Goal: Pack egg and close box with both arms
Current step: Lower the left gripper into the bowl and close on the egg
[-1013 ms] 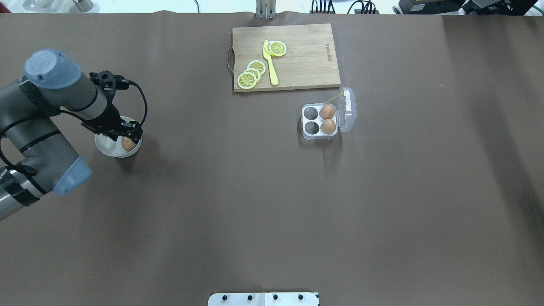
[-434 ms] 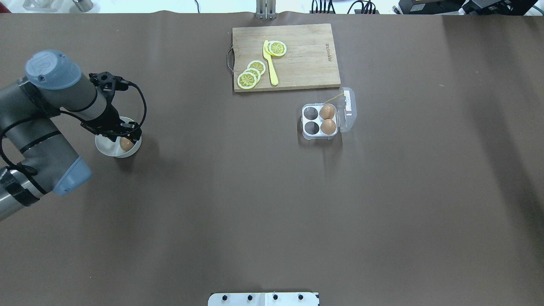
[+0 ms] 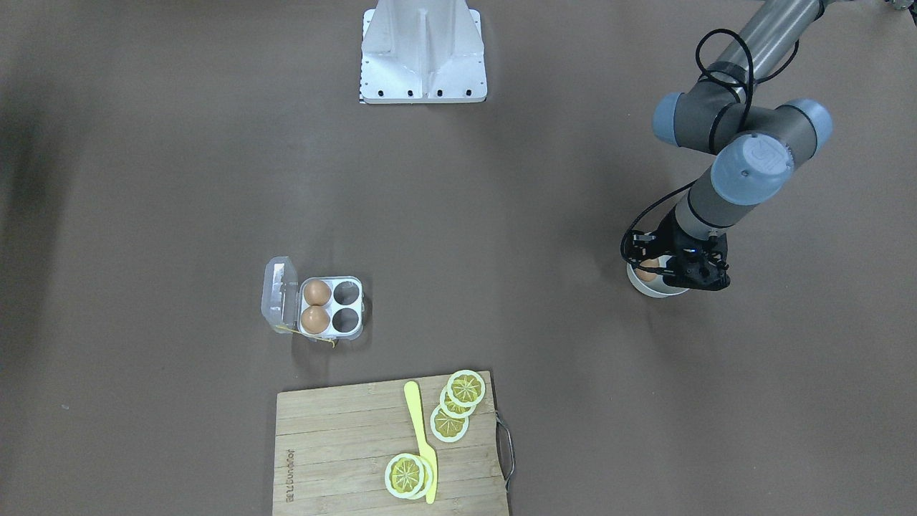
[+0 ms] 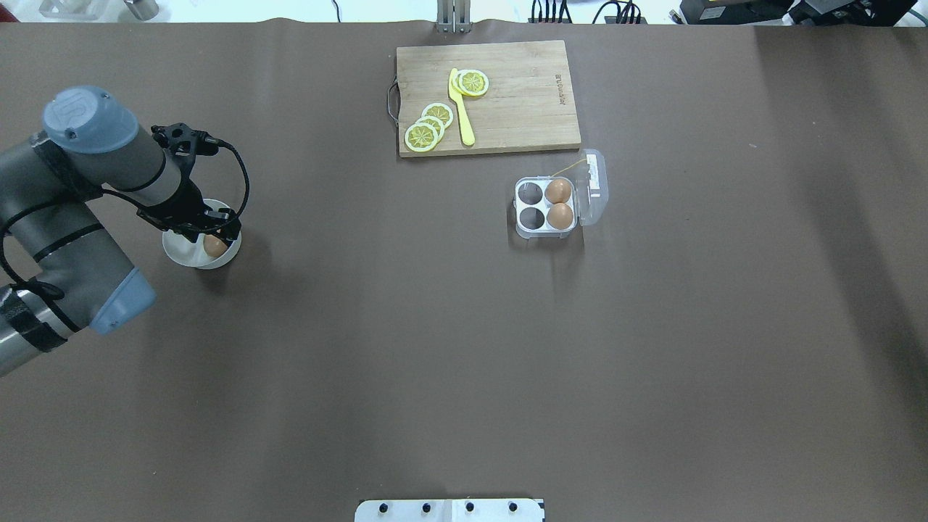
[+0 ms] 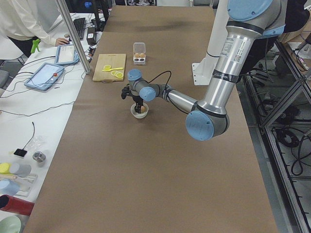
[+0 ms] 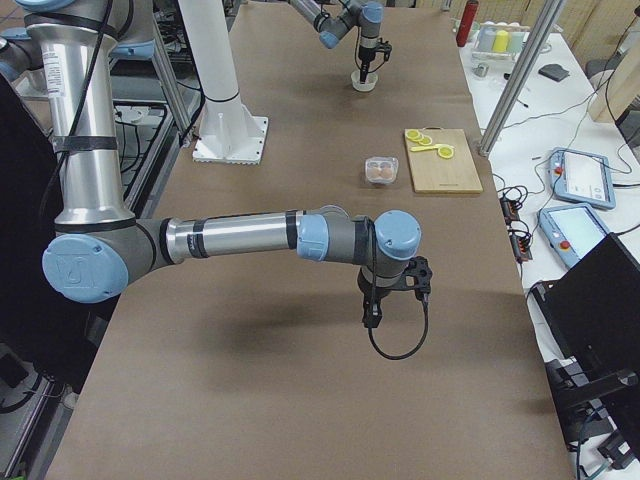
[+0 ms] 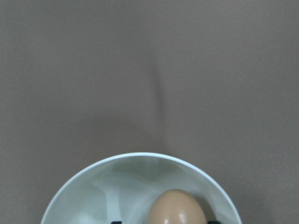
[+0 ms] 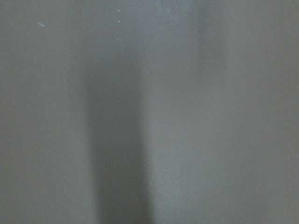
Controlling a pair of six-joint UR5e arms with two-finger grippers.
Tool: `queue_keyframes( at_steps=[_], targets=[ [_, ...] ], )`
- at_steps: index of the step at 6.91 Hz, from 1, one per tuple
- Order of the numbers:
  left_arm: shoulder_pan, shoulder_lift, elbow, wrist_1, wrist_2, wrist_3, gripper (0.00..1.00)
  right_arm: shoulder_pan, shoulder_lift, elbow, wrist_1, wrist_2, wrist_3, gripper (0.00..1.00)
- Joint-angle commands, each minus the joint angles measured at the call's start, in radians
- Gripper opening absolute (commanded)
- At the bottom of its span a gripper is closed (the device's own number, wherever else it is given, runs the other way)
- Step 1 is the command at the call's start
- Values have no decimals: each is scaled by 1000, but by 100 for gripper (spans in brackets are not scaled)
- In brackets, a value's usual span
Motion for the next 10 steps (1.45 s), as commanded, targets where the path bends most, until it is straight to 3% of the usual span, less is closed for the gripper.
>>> queue_keyframes(
  at_steps=[1,5,7,8,10],
  targets=[
    [6,-1,1,0,1,-2,69,1,-2,1,0,1,1,100],
    [10,-2,7,0,1,1,69,-1,-5,3,0,3,1,100],
    [10,-4,6,-5,0,0,60,1,-5,3,0,1,1,100],
    [10,-4,4,-5,0,0,51,-1,-6,3,0,3,1,100],
    [9,-4,-7,-5,-2,0,23,-1,-6,3,0,1,1,100]
  ],
)
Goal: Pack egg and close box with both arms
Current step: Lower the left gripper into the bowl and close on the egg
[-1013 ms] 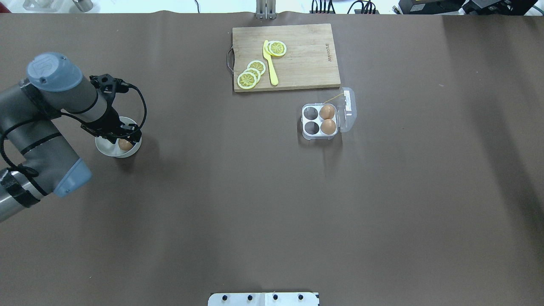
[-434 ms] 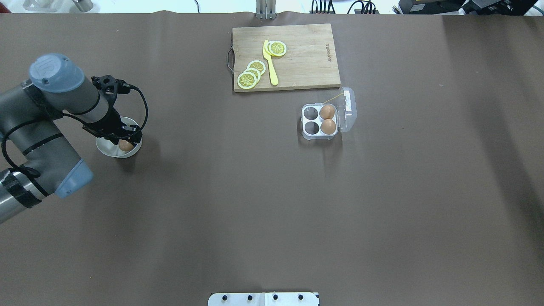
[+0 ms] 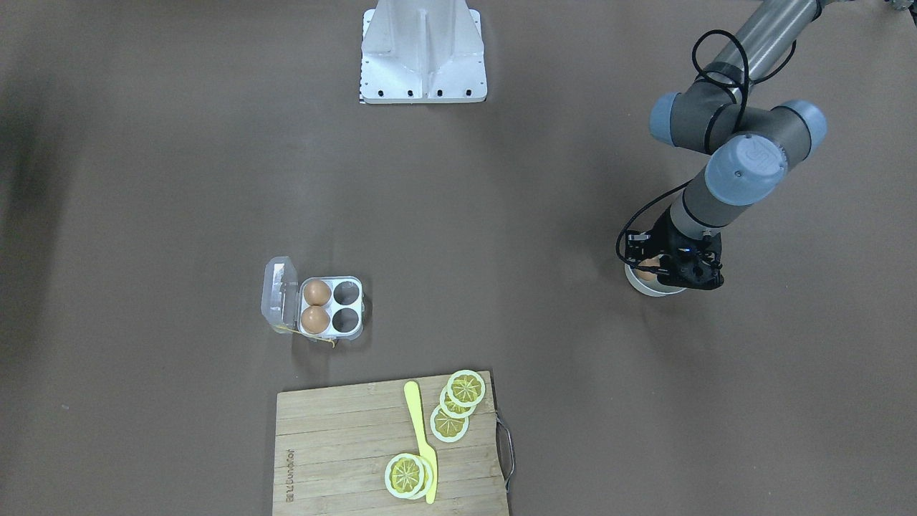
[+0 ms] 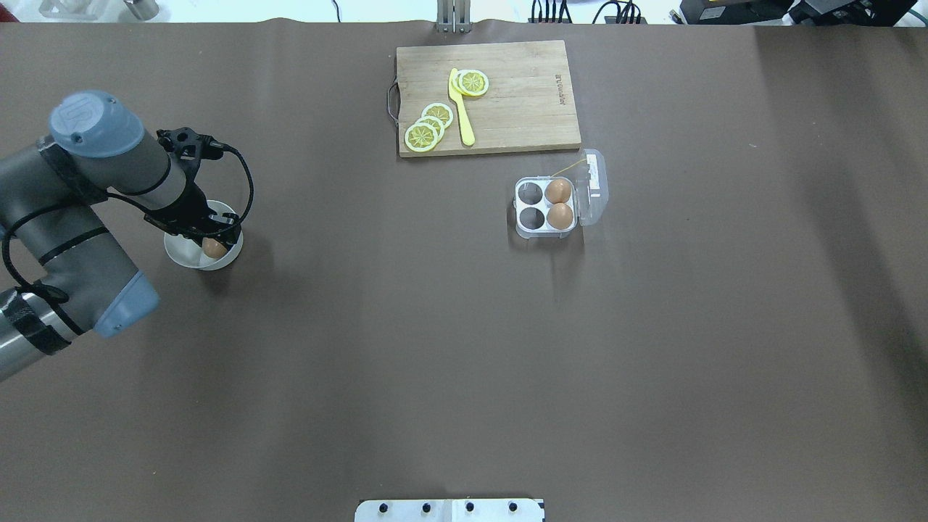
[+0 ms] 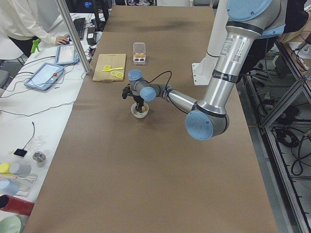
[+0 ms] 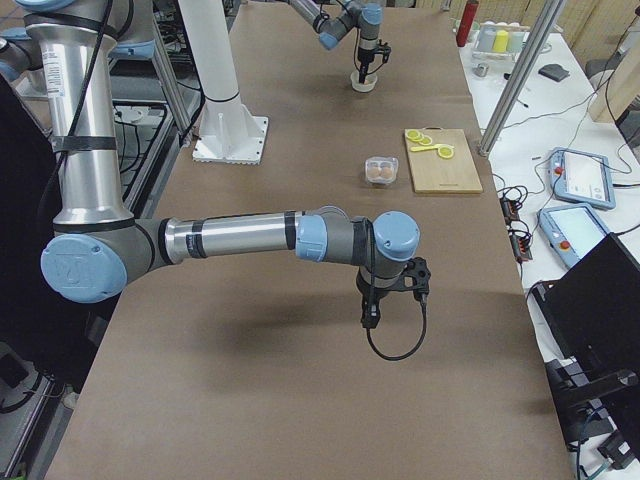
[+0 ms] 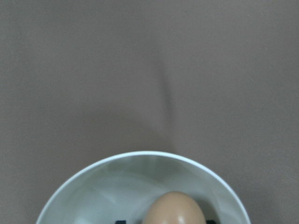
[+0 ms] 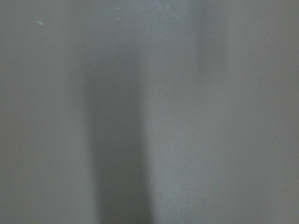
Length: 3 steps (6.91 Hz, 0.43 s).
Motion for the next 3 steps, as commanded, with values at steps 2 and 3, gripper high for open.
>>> queue_keyframes(
  at_steps=[2,3],
  targets=[
    [-10,3,-11,1,-7,8,12,0,0,0,0,0,0,100],
    [-21,14,-20,1,-9,11,12,1,0,0,0,0,0,100]
  ],
)
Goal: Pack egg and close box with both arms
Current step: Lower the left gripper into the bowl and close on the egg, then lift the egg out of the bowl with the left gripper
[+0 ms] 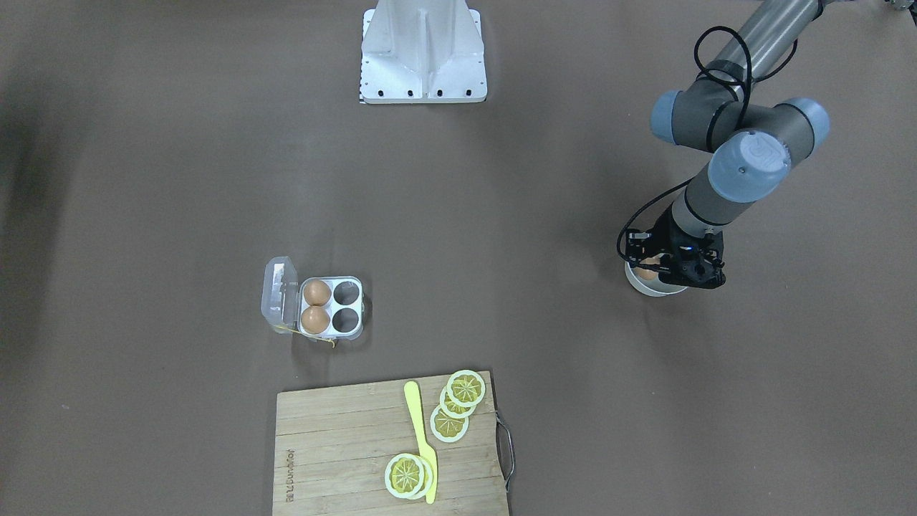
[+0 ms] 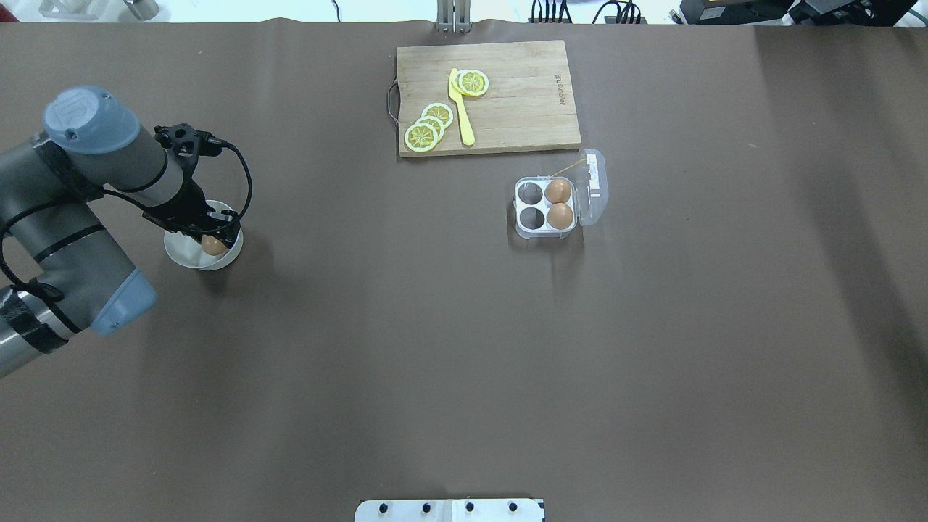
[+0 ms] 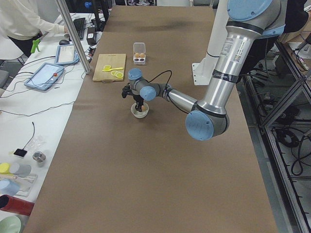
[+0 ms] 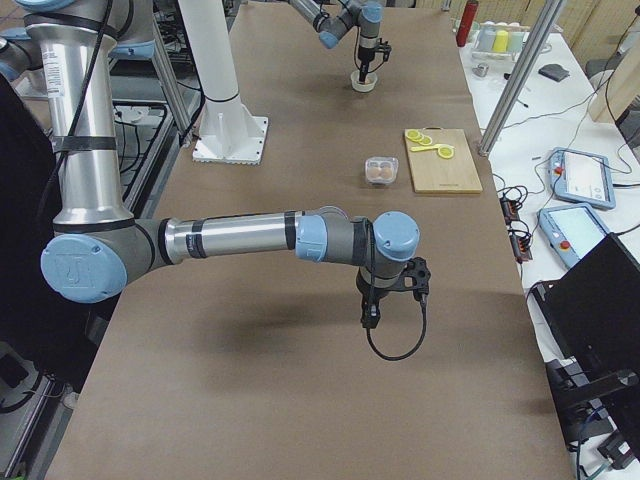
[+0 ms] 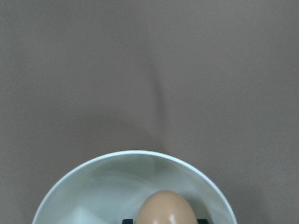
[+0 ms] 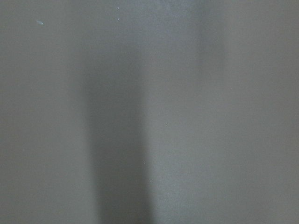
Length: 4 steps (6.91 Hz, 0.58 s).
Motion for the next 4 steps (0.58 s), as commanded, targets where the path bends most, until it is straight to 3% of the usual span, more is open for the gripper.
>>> queue_keyframes(
  at_steps=[1,2,4],
  targets=[
    [-30,18,-21,4,-6,4,9,0,0,0,0,0,0,100],
    [-52,33,-66,13,-4,4,0,0,0,0,0,2,0,100],
    [-78,81,-165,13,-4,-6,0,0,2,-1,0,0,0,100]
  ],
)
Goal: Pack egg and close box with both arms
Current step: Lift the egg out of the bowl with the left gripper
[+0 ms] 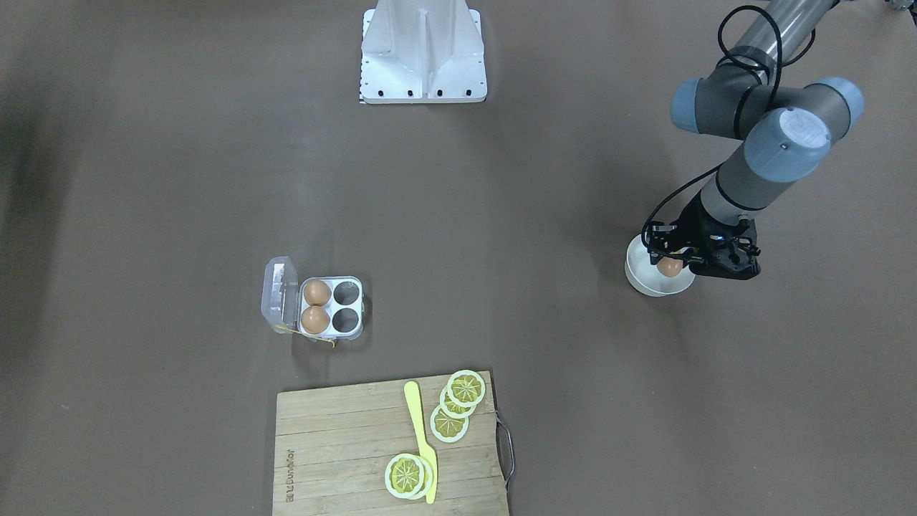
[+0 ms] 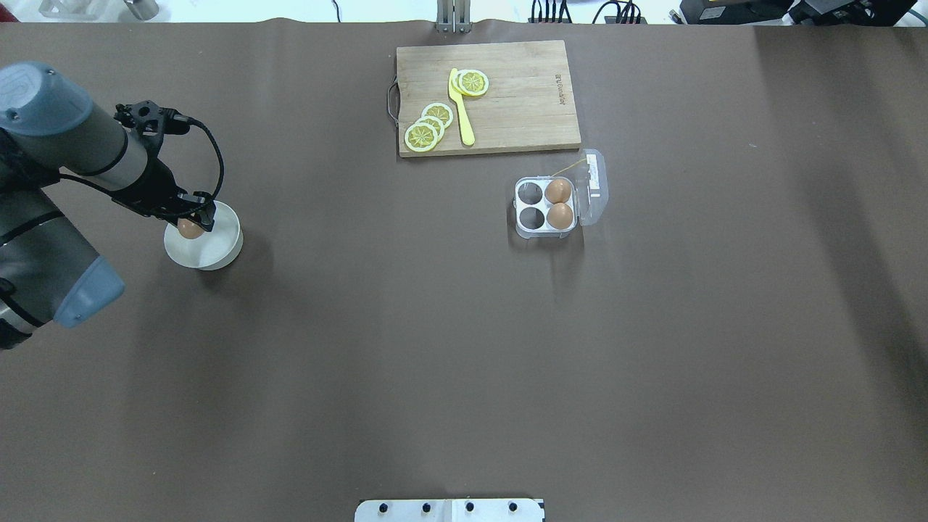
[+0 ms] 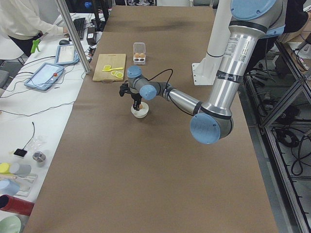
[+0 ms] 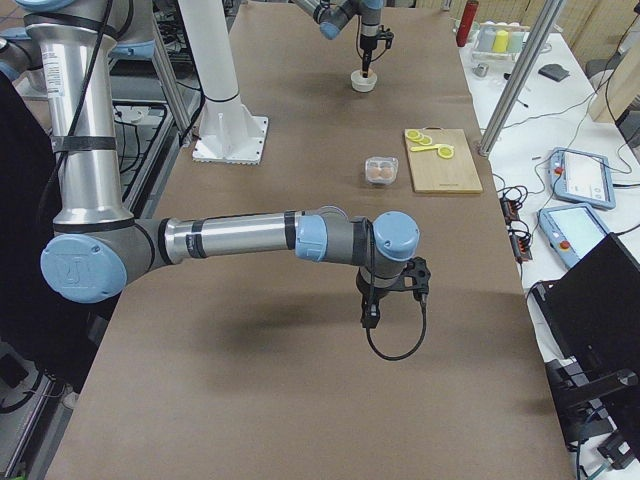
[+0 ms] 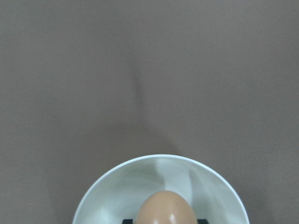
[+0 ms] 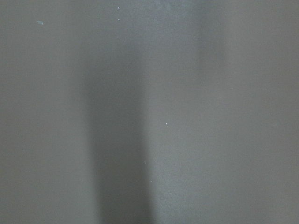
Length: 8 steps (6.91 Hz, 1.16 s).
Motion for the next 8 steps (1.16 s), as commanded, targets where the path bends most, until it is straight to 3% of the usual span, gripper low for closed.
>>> queue_keyframes(
  at_steps=[1,4,7,8],
  targets=[
    [-25,30,-82,1,3,-10,0,0,3,-1,0,-3,-2,100],
    [-32,-23,-119,-5,8,-14,0,0,6,-3,2,-10,-2,100],
    [9,-187,-110,-14,17,-217,0,-2,7,-12,2,-10,-2,100],
    [94,-212,-108,-76,135,-284,0,-3,9,-15,8,-9,24,100]
  ],
)
